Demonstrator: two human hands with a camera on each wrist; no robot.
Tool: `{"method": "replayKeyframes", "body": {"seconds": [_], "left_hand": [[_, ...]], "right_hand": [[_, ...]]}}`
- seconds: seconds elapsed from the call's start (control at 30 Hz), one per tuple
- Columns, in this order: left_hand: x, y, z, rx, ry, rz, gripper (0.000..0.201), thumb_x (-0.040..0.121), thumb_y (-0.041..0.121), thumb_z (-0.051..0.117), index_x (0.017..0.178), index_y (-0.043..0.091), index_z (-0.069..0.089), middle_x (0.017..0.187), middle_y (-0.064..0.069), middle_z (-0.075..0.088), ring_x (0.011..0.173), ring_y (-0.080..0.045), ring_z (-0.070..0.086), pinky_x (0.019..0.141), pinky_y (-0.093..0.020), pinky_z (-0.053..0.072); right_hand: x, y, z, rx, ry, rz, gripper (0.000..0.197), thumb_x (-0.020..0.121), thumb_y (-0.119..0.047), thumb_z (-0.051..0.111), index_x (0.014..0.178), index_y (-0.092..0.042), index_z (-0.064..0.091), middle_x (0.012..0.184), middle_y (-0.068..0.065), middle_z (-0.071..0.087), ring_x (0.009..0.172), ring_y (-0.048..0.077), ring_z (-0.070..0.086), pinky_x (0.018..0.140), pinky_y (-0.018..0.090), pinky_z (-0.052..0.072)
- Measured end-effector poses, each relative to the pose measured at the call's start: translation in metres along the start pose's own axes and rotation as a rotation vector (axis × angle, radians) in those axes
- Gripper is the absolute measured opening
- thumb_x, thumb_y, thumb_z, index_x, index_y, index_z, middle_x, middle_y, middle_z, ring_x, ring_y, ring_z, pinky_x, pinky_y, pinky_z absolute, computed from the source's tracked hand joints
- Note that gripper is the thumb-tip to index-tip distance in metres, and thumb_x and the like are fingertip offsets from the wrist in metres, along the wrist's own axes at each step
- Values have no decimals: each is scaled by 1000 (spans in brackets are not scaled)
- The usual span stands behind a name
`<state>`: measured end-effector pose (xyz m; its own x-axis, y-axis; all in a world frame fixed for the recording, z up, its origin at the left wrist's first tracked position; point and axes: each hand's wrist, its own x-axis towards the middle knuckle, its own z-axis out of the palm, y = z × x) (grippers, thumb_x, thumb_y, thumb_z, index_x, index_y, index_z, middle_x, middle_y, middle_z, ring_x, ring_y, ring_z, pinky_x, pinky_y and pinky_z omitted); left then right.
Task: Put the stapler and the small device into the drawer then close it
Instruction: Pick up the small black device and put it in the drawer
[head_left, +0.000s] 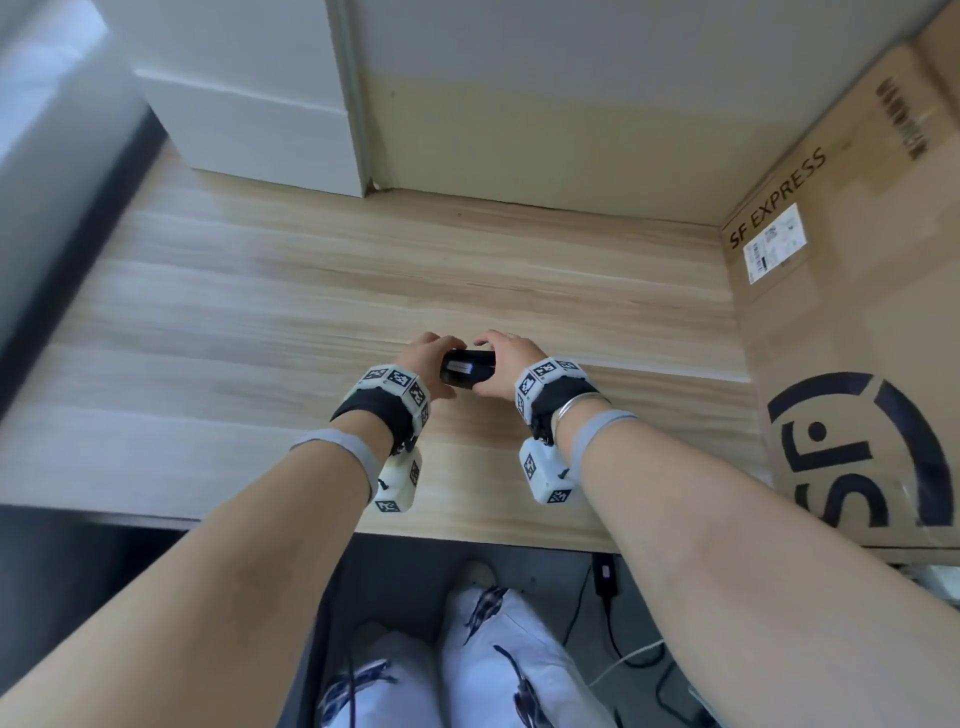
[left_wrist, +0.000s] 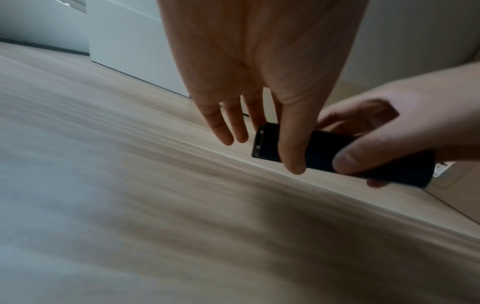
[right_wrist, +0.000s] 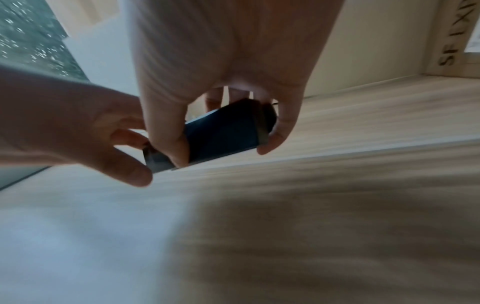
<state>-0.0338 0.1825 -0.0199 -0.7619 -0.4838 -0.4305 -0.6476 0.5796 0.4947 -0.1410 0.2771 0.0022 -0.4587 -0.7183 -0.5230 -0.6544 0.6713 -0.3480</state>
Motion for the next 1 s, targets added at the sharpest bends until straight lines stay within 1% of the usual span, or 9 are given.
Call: {"method": "replayKeyframes", "body": {"seconds": [0.17,0.27,0.37,0.47,0.6,0.7,0.77,0.87,1.0], "left_hand": [[-27,-36,-3,29,16,-49,69,73,12,74,136,14,46,131,-15,52,121,-34,50,104,-39,40],[-46,-60,-4,-24,24,-95,57,78,9,68,132,9,48,129,-19,54,118,-36,54,99,-38,43],[-68,-89,-3,-68,66,-190,49,82,10,63,130,7,49,128,-19,56,116,-34,56,95,-35,43],[-94,-120,-4,-154,132,-315,44,84,11,63,126,8,51,124,-17,62,114,-33,59,93,-36,45],[-135,-159,-8,-299,219,-445,41,83,13,62,123,9,53,118,-17,65,110,-33,61,89,-36,46],[-166,-190,-5,-384,252,-520,38,81,15,63,118,12,55,109,-15,66,96,-29,62,81,-34,45],[-188,-209,2,-430,268,-553,32,79,16,65,109,11,56,95,-12,63,84,-24,56,74,-30,41],[-219,-233,18,-502,272,-604,22,78,16,65,95,16,51,78,-4,57,78,-23,55,71,-28,39],[-250,-262,52,-580,263,-656,22,78,13,65,95,18,52,87,-6,58,82,-21,54,71,-25,37]], "right_hand": [[0,-48,15,10,-78,-108,68,74,-37,73,134,-24,46,124,6,64,104,25,62,78,27,45],[-3,-73,25,68,-141,-143,53,80,-44,68,128,-26,55,127,5,62,99,22,59,85,33,51],[-8,-95,31,56,-134,-165,43,95,-45,45,125,-19,60,124,8,63,94,24,57,91,35,50],[-4,-111,40,-48,-63,-189,48,100,-40,31,120,-7,60,121,14,66,108,32,61,93,36,46],[7,-121,68,-109,-55,-131,48,100,-38,31,124,-7,58,129,16,62,119,32,57,101,38,44],[12,-125,94,-164,-53,-91,47,100,-33,34,138,-8,46,147,17,45,134,33,43,109,39,34],[14,-130,110,-228,-10,-102,51,100,-33,35,145,-10,37,155,12,34,143,30,31,117,41,25],[15,-139,131,-244,62,-81,53,100,-34,34,150,-18,27,162,1,20,150,22,13,121,45,12],[17,-144,162,-206,146,-19,55,99,-34,35,152,-22,23,163,-4,12,152,21,3,121,49,4]]}}
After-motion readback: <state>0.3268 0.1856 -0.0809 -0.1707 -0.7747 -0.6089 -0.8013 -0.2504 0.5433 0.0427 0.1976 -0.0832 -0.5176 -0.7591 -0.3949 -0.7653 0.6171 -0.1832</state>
